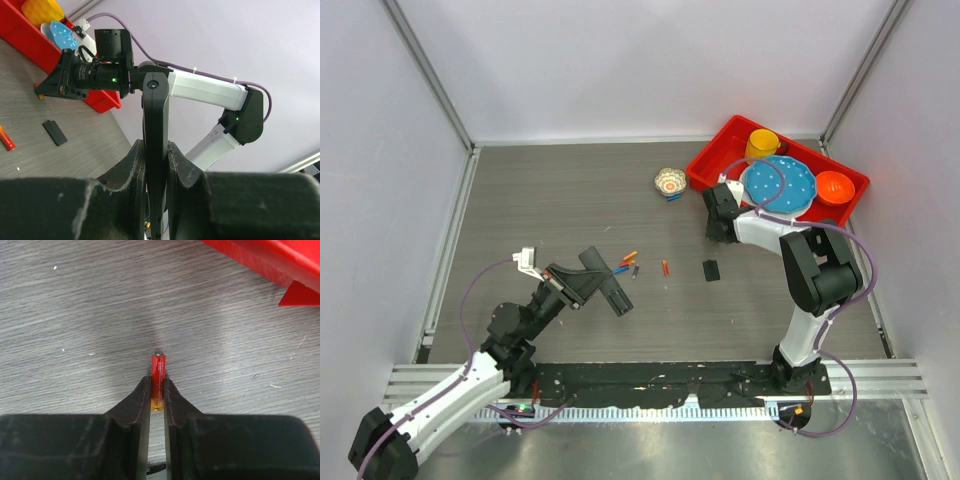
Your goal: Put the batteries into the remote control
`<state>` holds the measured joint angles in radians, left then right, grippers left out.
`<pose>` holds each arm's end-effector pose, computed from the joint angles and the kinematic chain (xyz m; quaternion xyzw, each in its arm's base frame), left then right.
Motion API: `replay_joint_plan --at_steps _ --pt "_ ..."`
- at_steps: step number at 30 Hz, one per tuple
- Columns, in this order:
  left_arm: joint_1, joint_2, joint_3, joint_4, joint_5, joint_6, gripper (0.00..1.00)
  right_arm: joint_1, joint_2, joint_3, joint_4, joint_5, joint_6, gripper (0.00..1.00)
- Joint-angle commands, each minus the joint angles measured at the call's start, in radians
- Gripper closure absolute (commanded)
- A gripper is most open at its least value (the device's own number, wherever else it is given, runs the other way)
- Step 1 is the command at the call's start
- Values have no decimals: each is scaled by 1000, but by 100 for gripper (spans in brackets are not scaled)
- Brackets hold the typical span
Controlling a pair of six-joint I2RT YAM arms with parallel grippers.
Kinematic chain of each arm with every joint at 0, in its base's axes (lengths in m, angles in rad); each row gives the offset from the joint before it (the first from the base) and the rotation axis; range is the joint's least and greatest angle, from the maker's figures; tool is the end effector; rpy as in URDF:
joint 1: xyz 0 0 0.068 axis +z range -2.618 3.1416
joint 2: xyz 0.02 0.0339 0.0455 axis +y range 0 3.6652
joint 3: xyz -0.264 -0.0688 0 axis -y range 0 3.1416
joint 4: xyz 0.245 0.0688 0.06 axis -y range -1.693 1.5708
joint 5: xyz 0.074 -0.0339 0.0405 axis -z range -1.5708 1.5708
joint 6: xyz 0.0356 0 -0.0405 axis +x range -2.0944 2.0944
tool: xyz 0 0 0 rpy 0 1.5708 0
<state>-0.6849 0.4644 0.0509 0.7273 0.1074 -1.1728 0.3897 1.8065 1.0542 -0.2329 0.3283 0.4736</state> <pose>0.1033 -0.0893 0.2220 -0.0997 0.5802 -0.6658 0.4584 0.3383 0.1266 0.1568 0.0867 0.9418 -0.0230 0.3241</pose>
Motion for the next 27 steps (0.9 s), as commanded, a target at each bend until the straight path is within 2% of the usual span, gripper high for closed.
replay_joint_plan --at_steps 1,3,9,18,27 --pt "4 -1 -40 17 21 7 100 0 13 -16 12 -23 -12 92" --pt "4 -1 -42 14 21 7 100 1 4 -16 9 -28 -13 99" --pt "4 -1 -43 11 20 9 100 81 -107 -20 -23 14 -36 99" --pt "5 17 -45 17 18 5 100 281 -236 -94 -112 34 -47 99" --pt "4 74 -42 70 20 -2 100 339 -207 -181 -82 -5 39 99"
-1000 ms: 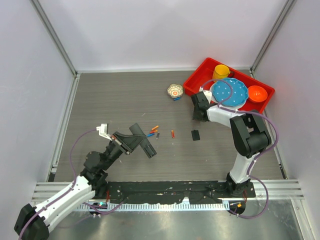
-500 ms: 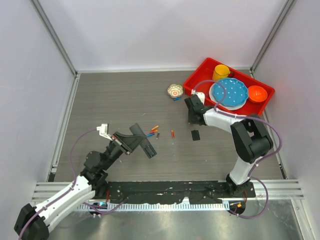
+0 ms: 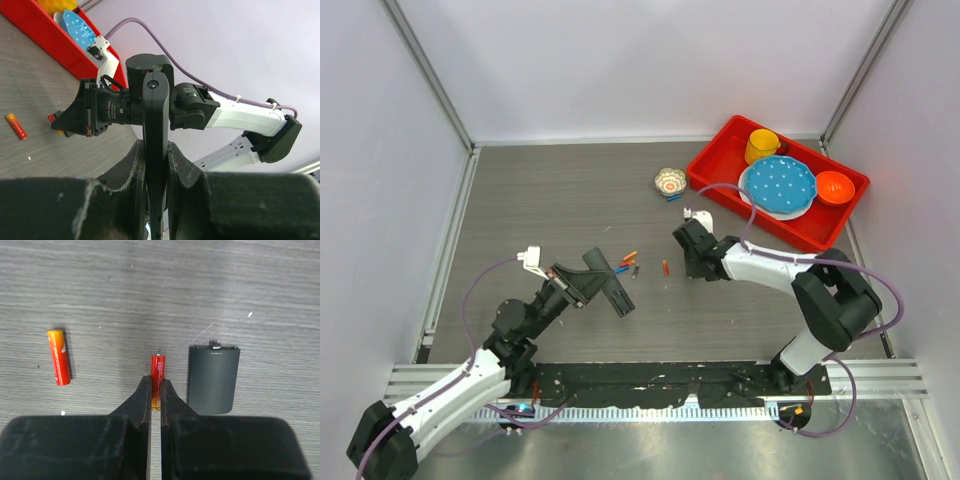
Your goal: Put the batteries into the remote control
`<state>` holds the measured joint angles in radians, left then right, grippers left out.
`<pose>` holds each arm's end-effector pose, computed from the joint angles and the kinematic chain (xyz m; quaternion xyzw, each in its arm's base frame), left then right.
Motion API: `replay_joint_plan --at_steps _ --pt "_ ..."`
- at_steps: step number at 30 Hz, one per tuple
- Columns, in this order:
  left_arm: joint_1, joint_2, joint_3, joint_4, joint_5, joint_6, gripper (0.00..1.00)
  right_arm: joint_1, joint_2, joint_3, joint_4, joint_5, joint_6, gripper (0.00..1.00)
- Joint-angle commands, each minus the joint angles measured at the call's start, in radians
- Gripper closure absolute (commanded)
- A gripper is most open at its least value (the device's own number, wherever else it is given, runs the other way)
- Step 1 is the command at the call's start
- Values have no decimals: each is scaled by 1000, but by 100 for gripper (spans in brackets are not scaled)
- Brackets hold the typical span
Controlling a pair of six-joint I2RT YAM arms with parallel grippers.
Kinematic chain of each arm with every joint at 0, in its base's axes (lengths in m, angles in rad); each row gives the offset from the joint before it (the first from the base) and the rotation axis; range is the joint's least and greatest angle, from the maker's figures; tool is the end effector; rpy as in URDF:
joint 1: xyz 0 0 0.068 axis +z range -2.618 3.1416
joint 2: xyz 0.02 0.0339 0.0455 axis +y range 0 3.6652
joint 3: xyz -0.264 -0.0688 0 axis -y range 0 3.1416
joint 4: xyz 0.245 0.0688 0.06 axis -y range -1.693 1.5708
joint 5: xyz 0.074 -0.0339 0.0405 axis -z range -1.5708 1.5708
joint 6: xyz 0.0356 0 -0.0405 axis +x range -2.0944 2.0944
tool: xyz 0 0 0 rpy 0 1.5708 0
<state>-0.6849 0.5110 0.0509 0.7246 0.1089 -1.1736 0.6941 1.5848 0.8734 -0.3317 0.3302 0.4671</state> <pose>0.1071 -0.0925 0.2162 -0.1049 0.5992 -0.6551 0.4481 0.2400 0.1847 0.1699 -0.0653 0.9510 0.0084 0.3021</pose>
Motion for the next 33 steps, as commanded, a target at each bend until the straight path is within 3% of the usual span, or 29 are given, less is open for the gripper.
replay_joint_plan --at_steps 1,7,14,22,26,33 --pt "4 43 -40 78 23 -3 100 38 30 4 20 -14 45 99" --pt "4 46 -42 79 29 -9 100 56 66 27 3 -19 47 98" --pt "4 8 -42 36 26 -1 100 56 83 59 -43 -7 31 71" --pt "4 9 -36 21 29 3 100 54 96 157 -161 -25 -11 57" --pt "4 12 -36 27 32 3 100 36 116 196 -182 -45 -37 56" --pt "4 1 -43 18 32 3 100 -24 159 263 -216 -112 -111 66"
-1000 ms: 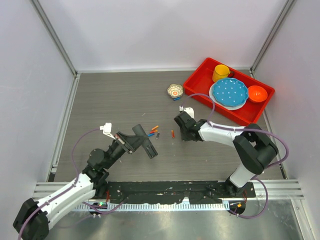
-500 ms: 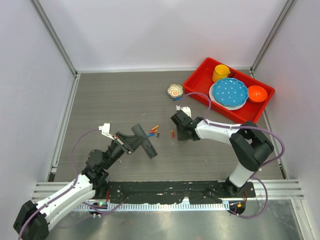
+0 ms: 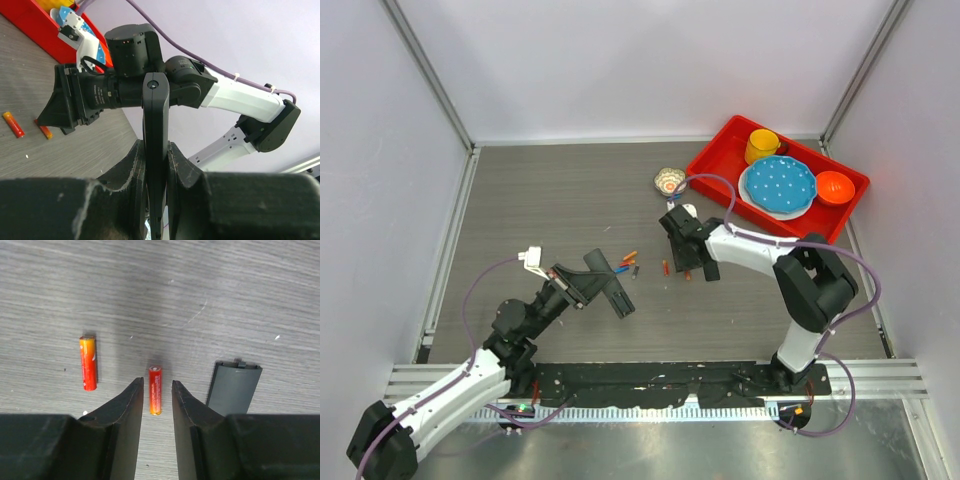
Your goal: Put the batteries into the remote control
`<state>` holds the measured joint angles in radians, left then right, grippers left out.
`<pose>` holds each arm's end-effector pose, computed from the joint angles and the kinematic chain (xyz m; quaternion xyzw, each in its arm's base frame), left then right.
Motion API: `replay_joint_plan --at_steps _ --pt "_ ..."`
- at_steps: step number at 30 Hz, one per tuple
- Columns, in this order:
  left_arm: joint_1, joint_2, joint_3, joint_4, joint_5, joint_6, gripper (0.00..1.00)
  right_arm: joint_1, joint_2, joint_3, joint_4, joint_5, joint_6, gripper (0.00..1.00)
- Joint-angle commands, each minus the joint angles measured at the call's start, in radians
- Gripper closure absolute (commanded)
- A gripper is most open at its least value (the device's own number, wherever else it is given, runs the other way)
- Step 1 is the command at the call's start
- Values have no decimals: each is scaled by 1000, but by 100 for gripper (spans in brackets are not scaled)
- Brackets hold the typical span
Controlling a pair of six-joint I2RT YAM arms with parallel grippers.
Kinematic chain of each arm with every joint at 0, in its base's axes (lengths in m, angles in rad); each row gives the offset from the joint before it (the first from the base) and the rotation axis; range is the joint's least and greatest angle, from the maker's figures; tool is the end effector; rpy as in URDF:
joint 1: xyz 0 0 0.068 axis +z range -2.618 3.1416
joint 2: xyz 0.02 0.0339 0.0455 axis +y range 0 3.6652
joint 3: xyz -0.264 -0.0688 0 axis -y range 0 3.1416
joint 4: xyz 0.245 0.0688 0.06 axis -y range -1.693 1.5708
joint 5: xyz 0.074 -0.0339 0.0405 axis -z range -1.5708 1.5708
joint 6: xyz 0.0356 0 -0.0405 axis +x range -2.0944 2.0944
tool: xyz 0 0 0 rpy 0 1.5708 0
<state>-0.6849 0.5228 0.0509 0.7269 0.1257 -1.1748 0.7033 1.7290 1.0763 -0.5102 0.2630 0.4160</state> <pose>0.1076 -0.0936 0.2150 -0.0998 0.6041 -0.6559 0.4414 0.2620 0.2100 0.1736 -0.1127 0.9646 -0.0022 0.2383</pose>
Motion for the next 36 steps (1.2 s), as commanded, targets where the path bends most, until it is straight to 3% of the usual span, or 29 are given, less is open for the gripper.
replay_joint_plan --at_steps 1,19,36 --pt "4 -10 -43 17 14 4 100 -45 18 62 -40 -48 -65 67" --pt "4 23 -45 46 15 6 100 -61 44 71 -45 -110 -80 65" --pt "4 2 -45 29 12 4 100 -61 63 57 -21 -122 -74 76"
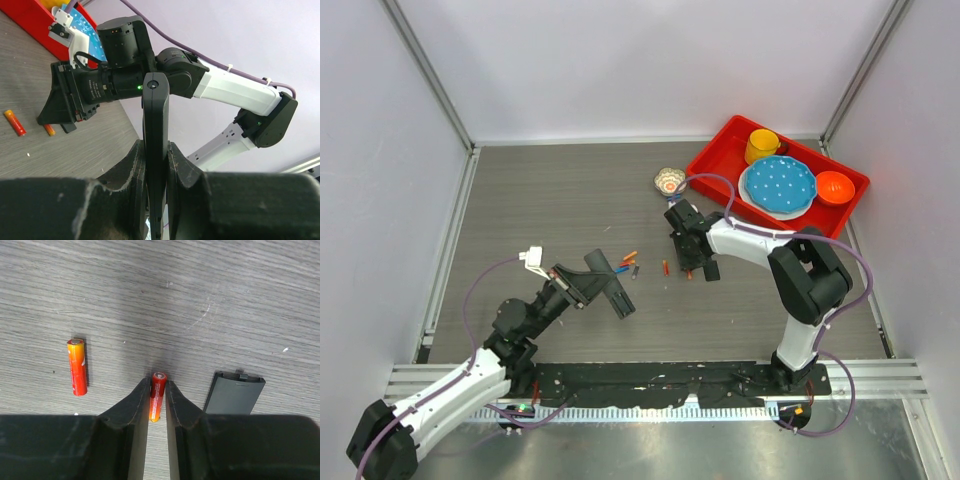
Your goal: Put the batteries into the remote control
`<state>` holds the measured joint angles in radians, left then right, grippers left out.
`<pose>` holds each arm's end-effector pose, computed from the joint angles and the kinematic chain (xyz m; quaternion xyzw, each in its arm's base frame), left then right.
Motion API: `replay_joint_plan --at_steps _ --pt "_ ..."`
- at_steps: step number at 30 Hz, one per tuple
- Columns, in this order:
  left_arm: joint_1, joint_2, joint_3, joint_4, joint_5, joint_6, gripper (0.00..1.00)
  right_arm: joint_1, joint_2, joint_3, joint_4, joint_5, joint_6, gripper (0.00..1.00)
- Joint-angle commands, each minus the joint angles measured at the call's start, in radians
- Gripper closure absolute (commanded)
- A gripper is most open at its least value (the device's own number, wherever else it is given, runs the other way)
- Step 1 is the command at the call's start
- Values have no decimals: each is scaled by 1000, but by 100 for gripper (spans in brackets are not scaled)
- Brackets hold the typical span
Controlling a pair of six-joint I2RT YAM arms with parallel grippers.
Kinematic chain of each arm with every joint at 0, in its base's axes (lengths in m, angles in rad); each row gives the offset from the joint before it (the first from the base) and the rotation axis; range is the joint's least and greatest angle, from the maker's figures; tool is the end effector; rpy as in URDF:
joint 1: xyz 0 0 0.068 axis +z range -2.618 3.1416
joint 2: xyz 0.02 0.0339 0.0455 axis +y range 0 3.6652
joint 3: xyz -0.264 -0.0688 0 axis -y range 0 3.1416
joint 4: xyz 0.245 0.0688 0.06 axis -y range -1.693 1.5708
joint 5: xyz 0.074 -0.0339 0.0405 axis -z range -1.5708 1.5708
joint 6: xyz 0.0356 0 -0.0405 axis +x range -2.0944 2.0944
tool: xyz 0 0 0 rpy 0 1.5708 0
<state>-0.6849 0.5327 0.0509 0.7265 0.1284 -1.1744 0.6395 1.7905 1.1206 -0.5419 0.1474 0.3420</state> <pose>0.1083 -0.0943 0.2137 -0.0998 0.6082 -0.6539 0.4388 0.2801 0.2018 0.1638 -0.1324 0.9724 0.0200 0.1912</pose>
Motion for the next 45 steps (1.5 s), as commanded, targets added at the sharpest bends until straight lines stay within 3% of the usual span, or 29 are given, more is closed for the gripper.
replay_joint_plan --at_steps 1,6,19,25,28,32,36,39,45 --pt "4 -8 -45 31 10 4 100 3 1 13 11 -6 0 76" --pt "4 1 -45 39 14 2 100 3 7 22 10 0 -1 72" --pt "4 0 -45 33 16 4 100 -4 29 41 3 -3 -14 72" --pt "4 1 -45 33 17 5 100 -6 37 36 5 -9 -15 81" --pt "4 1 -42 25 17 4 100 -6 38 33 5 -9 -14 92" --pt "4 -7 -36 -1 14 4 100 -6 11 12 10 1 2 99" --pt "4 -4 -17 -24 -9 5 100 0 -107 -60 74 -2 44 99" --pt "4 38 1 10 -25 7 100 32 -291 -125 129 21 81 99" --pt "4 200 30 206 -55 -39 100 271 -618 -142 119 228 132 99"
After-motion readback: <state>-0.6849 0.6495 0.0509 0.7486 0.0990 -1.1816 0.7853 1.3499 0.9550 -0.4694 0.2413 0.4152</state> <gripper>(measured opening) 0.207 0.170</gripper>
